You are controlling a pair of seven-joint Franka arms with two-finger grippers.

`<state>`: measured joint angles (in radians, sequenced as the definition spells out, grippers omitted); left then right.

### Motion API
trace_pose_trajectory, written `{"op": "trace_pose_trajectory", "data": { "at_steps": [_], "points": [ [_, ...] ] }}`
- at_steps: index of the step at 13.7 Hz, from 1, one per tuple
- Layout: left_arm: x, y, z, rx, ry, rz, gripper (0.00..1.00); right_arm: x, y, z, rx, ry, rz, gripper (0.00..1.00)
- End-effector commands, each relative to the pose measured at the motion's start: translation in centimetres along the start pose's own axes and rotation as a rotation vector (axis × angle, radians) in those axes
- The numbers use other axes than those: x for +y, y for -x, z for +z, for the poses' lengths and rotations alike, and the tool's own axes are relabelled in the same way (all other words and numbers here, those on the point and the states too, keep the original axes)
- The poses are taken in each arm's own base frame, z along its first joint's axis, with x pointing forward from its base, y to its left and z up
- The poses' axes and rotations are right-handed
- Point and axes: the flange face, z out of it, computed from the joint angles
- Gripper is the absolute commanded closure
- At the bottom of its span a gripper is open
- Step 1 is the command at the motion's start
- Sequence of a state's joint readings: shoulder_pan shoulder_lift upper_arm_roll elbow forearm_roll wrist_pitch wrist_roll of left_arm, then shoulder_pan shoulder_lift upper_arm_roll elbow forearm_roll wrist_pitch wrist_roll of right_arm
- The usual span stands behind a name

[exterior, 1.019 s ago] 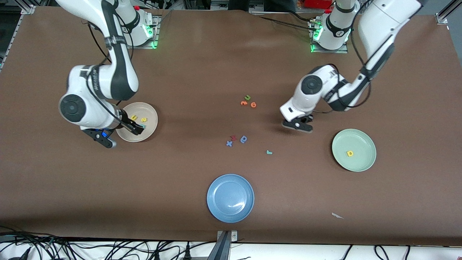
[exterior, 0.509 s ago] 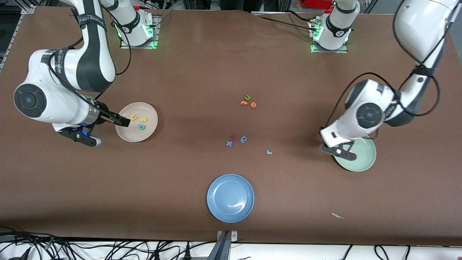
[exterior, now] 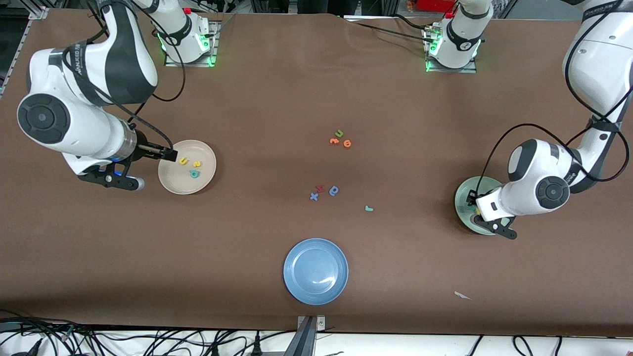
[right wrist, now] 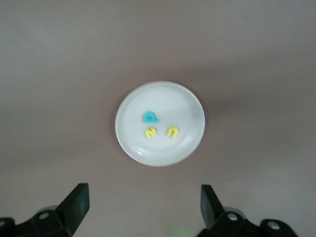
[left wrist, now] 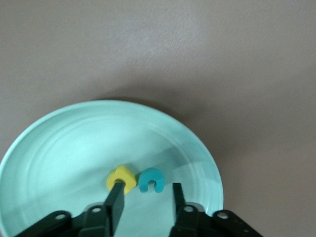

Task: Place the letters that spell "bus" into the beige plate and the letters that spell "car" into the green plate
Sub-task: 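Release the cyan letter on the white plate while the left gripper uses the green plate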

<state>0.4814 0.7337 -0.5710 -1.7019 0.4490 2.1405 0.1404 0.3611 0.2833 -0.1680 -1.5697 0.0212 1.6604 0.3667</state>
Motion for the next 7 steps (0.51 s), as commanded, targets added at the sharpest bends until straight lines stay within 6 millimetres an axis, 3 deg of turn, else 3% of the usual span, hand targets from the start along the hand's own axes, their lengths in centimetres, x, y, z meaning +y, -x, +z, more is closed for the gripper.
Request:
{"op": "trace_pose_trajectory", "data": {
  "at_steps": [1,2,4,6,7],
  "points": [
    [1.9,-1.8,-2.7,0.035,-0.001,-0.003,0.0,3.2,0.7,-1.7,0.139,-0.081,-0.021,0.0],
    [3.7,-3.3,-3.9,0.054,-0.008,-0.036,0.0,5.0,1.2,-2.5,0.179,-0.104,-0.027,0.0],
    [8.1,-5.1,-4.4,0.051,-0.003,-0.119,0.0,7.4,3.2,-6.2,0.212,-0.114,-0.013,0.0],
    [13.7,-6.6,-3.4,0.039,-0.001,-0.167,0.0,9.1,5.9,-9.5,0.221,-0.107,0.001,0.0],
    [16.1,-7.2,-2.9,0.034,0.001,-0.211,0.0,10.1,6.4,-9.4,0.173,-0.099,0.011,0.0]
  ]
}}
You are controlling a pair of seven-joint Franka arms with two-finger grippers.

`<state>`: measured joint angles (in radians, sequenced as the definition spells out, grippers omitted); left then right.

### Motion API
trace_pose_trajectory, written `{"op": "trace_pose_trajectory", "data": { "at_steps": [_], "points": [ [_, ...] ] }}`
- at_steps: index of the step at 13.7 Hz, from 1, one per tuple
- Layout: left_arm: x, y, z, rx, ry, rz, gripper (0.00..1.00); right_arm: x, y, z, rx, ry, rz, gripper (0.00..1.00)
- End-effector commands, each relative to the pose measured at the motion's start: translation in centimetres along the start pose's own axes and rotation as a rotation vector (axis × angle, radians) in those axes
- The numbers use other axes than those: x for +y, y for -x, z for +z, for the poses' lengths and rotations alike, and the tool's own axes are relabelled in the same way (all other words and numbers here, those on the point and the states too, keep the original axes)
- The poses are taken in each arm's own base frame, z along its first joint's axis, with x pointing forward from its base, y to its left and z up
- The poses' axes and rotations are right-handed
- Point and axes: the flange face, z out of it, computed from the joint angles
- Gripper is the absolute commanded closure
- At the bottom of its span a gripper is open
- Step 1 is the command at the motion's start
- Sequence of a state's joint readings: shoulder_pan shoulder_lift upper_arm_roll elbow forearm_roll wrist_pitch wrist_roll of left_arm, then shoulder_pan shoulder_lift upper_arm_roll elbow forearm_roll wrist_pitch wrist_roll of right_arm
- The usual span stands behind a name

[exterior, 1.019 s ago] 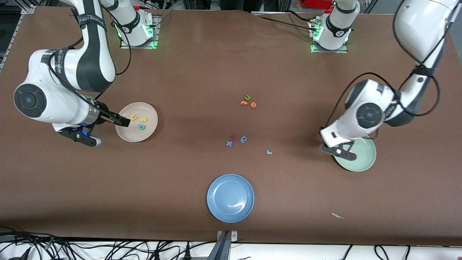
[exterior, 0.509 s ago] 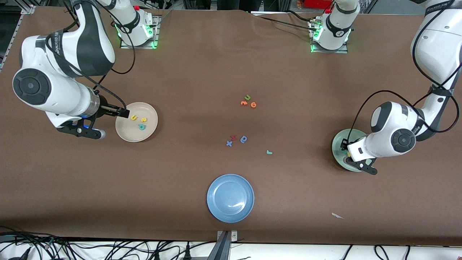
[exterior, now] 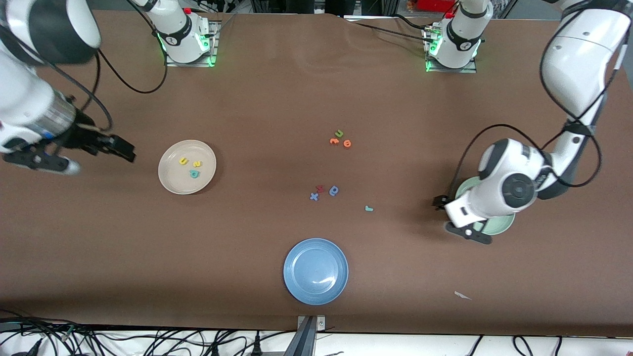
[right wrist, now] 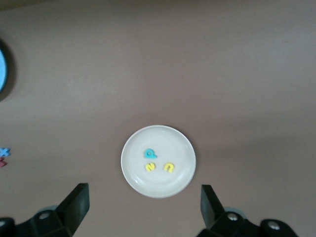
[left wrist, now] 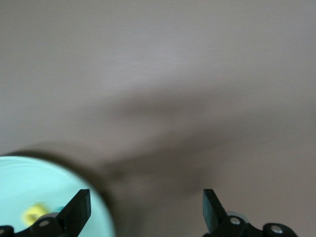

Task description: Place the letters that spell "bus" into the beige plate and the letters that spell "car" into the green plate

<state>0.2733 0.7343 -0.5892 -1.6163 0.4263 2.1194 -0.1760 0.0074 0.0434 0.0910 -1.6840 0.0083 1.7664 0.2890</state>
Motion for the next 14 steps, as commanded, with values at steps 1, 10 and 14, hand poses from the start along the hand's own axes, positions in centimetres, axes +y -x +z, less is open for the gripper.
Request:
{"op": "trace_pose_trajectory", "data": {
  "at_steps": [1,10,14],
  "points": [
    [6.1,-1.5,0.3,-0.007,0.018,-0.126,0.0,1.6,3.0,-2.4,-0.068,0.026,-0.012,0.0],
    [18.0,-4.7,4.5,0.007,0.028,-0.31,0.04,2.1,1.6,-2.3,-0.034,-0.015,-0.131,0.0],
    [18.4,-5.4,5.8,0.013,0.008,-0.312,0.07,1.9,1.6,-1.9,-0.05,-0.019,-0.118,0.0]
  ]
}}
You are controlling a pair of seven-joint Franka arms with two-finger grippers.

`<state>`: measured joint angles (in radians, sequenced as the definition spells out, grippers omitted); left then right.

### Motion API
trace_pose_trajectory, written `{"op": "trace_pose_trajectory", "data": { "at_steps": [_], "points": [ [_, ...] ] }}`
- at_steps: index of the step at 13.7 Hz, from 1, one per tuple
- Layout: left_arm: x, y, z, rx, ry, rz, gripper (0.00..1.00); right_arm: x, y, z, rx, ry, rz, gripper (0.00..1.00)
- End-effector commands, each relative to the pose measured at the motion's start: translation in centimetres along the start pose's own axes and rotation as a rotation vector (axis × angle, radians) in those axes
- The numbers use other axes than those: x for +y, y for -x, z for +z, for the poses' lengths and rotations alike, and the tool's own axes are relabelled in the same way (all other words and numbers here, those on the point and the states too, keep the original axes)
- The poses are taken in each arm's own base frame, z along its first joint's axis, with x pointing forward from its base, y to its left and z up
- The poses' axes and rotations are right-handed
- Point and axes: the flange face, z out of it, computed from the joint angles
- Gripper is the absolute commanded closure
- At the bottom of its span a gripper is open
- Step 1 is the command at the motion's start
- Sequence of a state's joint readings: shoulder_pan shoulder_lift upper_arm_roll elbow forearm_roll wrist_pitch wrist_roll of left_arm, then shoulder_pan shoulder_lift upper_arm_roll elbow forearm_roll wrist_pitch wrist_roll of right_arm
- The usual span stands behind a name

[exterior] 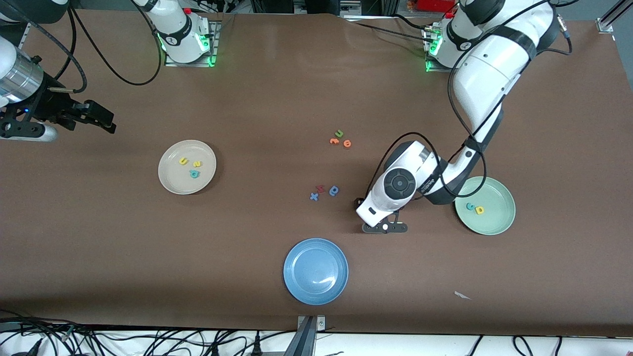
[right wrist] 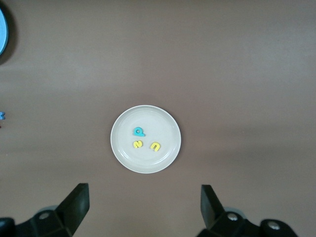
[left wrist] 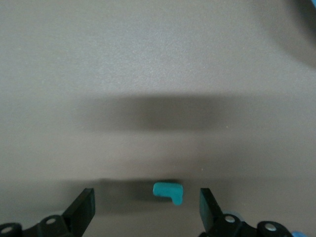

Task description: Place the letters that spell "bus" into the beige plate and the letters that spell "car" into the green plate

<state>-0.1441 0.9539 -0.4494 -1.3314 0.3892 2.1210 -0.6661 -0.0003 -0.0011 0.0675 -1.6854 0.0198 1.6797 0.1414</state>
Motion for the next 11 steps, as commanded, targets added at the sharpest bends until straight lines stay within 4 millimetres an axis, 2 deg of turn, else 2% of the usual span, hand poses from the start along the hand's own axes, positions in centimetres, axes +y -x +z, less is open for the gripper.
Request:
{"op": "trace_pose_trajectory", "data": {
  "at_steps": [1,6,11],
  "points": [
    [0.5,-0.8,-0.1,-0.001,0.013,-0.021,0.09,-0.2,0.0,-0.1,0.004,-0.024,-0.003,0.0],
    [0.7,-0.6,0.5,-0.017,0.02,-0.023,0.22,-0.4,0.0,-0.2,0.007,-0.019,-0.011,0.0],
    [2.1,0.2,0.6,-0.019,0.017,-0.028,0.34,-0.5,-0.2,0.0,0.011,-0.02,-0.014,0.0]
  ]
}}
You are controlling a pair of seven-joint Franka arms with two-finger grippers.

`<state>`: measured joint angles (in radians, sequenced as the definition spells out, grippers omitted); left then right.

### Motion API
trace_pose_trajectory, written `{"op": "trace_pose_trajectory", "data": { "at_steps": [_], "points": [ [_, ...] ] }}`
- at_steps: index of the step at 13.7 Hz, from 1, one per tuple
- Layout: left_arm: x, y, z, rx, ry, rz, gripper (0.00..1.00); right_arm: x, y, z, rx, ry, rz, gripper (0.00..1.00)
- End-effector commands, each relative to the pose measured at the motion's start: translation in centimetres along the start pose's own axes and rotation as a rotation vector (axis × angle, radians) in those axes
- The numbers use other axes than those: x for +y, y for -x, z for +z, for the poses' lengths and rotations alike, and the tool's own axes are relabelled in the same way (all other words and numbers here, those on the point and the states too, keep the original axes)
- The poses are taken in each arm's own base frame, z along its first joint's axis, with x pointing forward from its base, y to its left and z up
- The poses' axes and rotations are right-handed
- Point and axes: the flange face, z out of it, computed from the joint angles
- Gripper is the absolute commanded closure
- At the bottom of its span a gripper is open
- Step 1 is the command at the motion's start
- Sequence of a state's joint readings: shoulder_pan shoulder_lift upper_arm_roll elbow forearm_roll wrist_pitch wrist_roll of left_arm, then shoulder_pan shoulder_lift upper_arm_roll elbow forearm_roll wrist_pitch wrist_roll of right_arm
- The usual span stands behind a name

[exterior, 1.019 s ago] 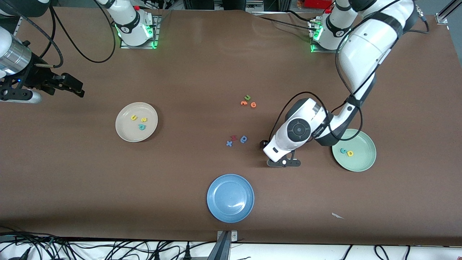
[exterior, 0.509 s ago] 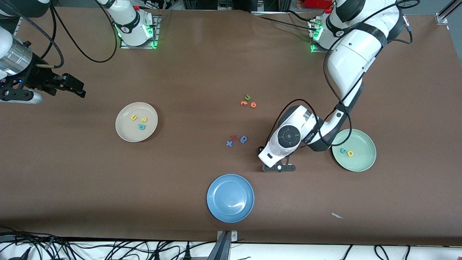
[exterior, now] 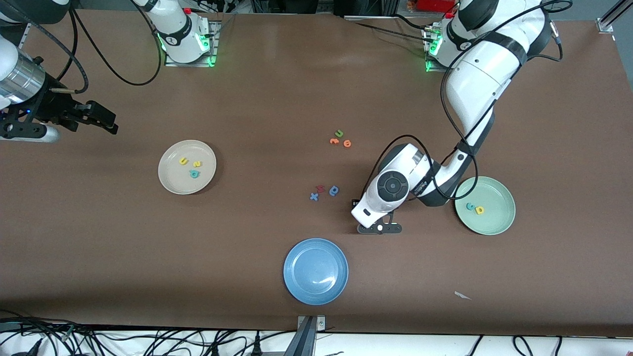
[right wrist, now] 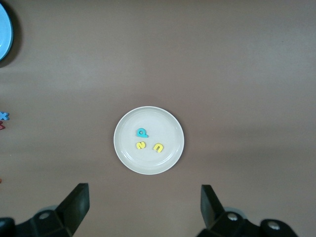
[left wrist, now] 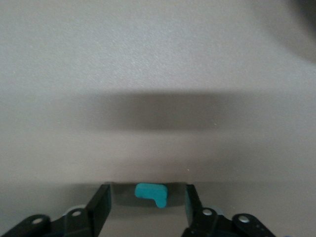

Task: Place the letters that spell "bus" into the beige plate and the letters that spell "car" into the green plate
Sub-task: 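Grasp the cyan L-shaped letter with the left gripper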

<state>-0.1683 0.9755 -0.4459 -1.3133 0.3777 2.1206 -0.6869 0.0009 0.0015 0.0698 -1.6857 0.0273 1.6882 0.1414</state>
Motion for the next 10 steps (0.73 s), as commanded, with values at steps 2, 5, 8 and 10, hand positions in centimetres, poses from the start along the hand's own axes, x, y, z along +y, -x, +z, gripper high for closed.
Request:
{"op": "trace_pose_trajectory", "data": {
  "at_steps": [2,5,8,10],
  "points": [
    [0.75,-0.23,0.03,-0.01,0.01,-0.017,0.39,-0.39,-0.15,-0.18,0.011,-0.005,-0.017,0.0],
    [0.47,-0.37,0.15,-0.011,0.009,-0.017,0.41,-0.39,-0.13,-0.16,0.009,-0.005,-0.026,0.0],
    [0.47,-0.37,0.15,-0.011,0.009,-0.018,0.45,-0.37,-0.09,-0.12,0.005,-0.003,-0.029,0.0],
    [0.4,-0.37,0.24,-0.011,0.006,-0.018,0.49,-0.37,-0.07,-0.11,0.003,-0.003,-0.029,0.0]
  ]
}}
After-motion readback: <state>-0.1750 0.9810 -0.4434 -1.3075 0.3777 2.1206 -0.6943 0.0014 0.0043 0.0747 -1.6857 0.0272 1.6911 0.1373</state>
